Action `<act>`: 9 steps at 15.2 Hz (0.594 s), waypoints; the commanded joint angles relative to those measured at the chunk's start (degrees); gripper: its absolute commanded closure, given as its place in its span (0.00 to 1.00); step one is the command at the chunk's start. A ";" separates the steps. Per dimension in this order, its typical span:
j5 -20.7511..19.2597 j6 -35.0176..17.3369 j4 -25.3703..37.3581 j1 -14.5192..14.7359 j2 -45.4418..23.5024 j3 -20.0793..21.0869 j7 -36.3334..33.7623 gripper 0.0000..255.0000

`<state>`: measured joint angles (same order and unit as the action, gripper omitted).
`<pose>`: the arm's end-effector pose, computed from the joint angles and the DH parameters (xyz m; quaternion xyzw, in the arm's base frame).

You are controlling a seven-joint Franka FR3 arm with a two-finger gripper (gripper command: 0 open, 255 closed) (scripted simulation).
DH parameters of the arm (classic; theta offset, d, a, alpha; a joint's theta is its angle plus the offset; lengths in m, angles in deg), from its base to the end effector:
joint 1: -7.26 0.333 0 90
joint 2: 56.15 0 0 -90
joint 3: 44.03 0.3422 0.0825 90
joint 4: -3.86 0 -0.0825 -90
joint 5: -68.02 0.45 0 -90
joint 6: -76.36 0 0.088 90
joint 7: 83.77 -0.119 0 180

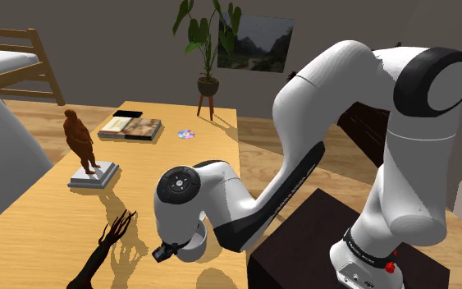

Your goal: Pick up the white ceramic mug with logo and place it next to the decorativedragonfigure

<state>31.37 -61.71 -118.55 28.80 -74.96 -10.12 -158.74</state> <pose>0.3600 0.5095 0.2420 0.9907 0.0540 0.1199 0.0349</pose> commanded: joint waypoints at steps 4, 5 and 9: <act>-3.68 -1.99 0.32 1.37 -3.29 -1.88 -2.87 1.00; -4.40 -2.39 0.37 1.66 -3.92 -2.27 -3.46 1.00; -7.26 -3.94 0.71 2.86 -6.50 -3.90 -5.78 1.00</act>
<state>24.92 -65.40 -118.11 31.32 -80.54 -13.44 -163.88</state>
